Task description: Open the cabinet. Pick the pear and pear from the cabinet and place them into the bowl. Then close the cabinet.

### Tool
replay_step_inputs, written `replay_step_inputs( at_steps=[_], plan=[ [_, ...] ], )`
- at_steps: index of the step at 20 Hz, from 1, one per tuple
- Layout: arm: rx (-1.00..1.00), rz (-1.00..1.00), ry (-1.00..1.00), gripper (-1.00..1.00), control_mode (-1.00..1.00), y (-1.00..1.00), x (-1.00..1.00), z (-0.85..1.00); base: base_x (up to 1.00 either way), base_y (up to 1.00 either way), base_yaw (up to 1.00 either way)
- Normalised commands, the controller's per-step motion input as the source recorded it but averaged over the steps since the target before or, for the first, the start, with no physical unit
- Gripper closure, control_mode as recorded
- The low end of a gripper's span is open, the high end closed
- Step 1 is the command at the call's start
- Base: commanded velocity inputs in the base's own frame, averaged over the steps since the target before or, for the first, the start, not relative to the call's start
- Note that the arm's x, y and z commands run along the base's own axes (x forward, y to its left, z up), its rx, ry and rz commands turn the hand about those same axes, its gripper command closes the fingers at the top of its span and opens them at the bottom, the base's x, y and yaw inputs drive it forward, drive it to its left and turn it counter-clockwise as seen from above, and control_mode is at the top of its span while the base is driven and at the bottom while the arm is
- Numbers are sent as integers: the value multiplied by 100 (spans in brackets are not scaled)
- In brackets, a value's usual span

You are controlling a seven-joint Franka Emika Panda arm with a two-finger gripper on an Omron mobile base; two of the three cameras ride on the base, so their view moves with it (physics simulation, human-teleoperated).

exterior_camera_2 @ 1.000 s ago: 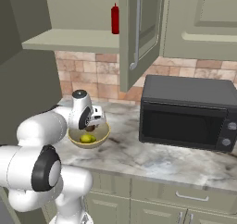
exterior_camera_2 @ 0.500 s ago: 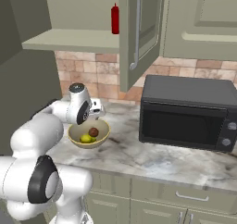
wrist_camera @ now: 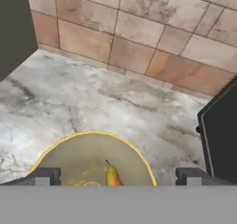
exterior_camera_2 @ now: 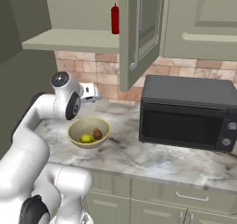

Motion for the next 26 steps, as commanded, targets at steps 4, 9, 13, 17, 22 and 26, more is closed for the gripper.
replay_step_inputs(
  at_steps=[4,9,13,17,22,26],
  plan=[
    [0,-12,-32,-100,-100,-55,-74,92,0,0,0],
    [0,-15,-36,-100,-100,-65,-74,99,0,0,0],
    [0,-19,-36,-100,-100,-58,-69,100,0,0,0],
    [0,-16,-35,-100,-100,-31,-51,93,0,0,0],
    [0,-14,-22,-100,-100,-18,-58,98,0,0,0],
    [0,-16,-2,-100,-100,-36,-66,94,0,0,0]
  ],
)
